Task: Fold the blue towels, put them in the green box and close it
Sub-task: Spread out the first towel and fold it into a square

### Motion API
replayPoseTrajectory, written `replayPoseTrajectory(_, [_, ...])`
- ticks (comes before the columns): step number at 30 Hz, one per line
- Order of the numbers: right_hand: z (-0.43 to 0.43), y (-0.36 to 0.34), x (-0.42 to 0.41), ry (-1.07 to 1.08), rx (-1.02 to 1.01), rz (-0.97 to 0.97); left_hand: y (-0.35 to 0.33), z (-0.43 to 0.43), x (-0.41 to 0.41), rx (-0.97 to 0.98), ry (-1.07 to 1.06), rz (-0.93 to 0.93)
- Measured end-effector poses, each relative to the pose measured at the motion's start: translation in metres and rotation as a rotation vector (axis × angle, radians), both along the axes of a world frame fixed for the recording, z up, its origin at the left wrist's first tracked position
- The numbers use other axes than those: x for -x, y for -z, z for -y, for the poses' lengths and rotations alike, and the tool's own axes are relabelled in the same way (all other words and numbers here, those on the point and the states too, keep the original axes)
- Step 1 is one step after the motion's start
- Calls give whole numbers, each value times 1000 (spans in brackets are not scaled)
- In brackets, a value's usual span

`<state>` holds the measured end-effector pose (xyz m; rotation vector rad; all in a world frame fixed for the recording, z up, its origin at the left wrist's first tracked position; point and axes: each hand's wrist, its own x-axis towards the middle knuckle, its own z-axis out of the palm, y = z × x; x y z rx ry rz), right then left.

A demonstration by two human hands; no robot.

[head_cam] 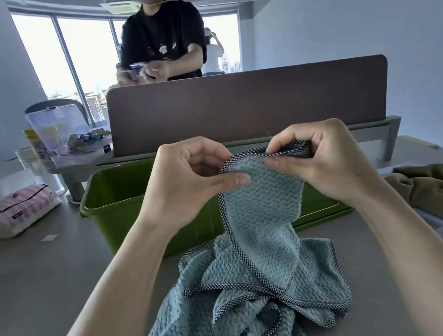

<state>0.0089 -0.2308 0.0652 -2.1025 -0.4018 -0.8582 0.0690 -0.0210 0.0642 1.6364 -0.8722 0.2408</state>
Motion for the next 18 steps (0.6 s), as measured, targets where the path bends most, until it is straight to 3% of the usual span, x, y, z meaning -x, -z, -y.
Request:
replayPoseTrajectory(4, [-8, -4, 7, -21, 165, -18, 1, 1, -1, -3, 25, 34])
replayPoseTrajectory(13, [-3, -4, 5, 52, 102, -13, 3, 4, -1, 97, 114, -65])
replayPoseTrajectory(18, [-15, -8, 11, 50, 150, 6, 4, 8, 5, 78, 56, -5])
